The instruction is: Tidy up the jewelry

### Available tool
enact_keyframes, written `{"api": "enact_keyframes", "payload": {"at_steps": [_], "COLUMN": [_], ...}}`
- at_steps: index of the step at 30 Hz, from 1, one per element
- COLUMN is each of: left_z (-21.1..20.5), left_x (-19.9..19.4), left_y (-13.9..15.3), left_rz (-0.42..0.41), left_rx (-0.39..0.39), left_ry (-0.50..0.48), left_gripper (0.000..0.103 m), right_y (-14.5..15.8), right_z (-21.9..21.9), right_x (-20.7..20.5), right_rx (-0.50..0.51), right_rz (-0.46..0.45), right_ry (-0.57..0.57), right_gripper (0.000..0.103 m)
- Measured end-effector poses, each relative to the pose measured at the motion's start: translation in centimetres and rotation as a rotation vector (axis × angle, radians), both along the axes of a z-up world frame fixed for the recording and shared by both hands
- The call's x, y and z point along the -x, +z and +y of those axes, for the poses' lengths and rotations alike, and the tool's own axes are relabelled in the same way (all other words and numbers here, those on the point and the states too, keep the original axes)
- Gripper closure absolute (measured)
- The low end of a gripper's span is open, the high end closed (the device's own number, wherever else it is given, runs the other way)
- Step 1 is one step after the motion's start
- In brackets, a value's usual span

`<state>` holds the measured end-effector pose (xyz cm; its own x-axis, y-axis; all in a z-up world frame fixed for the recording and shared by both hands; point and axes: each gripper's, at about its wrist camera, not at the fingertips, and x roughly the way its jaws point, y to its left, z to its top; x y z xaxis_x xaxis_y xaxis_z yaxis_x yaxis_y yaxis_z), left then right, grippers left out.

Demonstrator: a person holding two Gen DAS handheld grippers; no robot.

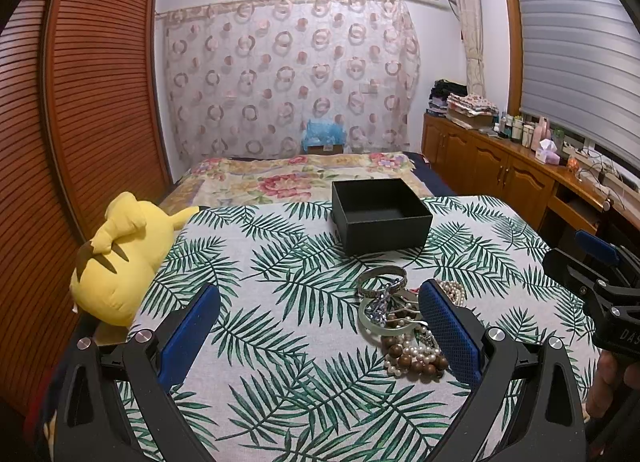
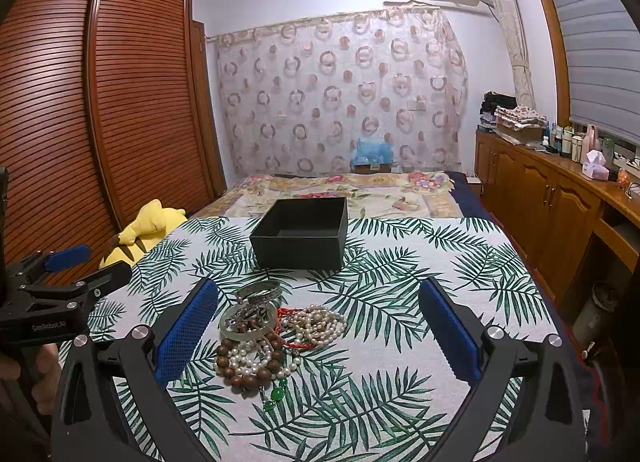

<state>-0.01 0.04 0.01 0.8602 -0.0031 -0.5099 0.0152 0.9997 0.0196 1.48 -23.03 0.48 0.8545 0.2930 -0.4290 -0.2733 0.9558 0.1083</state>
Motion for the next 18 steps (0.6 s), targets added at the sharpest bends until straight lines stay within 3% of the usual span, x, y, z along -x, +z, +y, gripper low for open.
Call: {"api": "enact_keyframes", "payload": {"at_steps": [18], "left_z": [0.09], "left_x": [-0.23], "left_y": [0.48], "left_rz": [-0.004], "left_rx": [0.001], "left_ry": [0.0], "left_gripper": [0.007], "right_y": [0.1], "right_z": [-0.03], "right_x": [0.06], "right_rx": [-0.001], "right_rz": [-0.001], "right_ry": [0.0], "right_gripper": [0.003]}}
